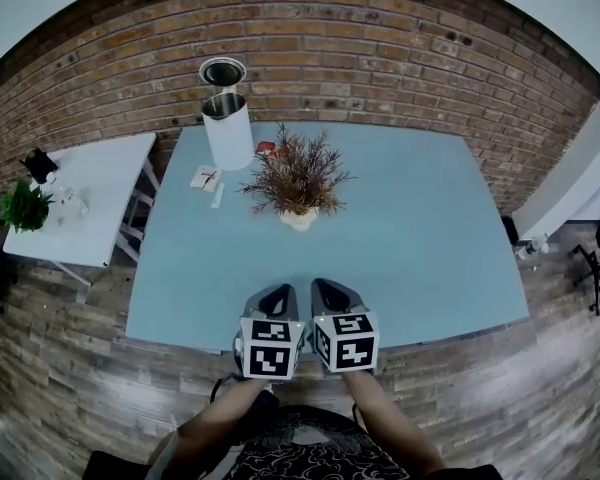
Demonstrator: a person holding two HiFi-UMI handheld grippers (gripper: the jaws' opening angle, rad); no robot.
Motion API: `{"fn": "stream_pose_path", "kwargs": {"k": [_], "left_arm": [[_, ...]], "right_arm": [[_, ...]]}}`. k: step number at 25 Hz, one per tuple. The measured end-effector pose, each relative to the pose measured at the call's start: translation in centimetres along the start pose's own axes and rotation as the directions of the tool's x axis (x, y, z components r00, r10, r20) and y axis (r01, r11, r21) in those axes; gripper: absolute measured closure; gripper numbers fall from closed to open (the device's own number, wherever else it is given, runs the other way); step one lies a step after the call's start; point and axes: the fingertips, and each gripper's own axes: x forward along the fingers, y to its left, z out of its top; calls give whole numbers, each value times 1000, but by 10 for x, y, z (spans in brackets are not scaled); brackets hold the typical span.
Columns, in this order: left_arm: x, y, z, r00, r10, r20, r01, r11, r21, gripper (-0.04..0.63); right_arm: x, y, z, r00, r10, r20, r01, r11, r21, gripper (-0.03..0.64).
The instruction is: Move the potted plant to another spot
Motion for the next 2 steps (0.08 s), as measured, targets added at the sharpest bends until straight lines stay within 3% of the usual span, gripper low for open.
{"fn": "stream_pose_path", "kwargs": {"k": [2], "left_arm": [[-2, -2, -2, 1000, 1, -1, -1, 1000, 0, 595]], "right_arm": [[-2, 0, -2, 1000, 2, 2, -2, 1000, 5, 611]]}}
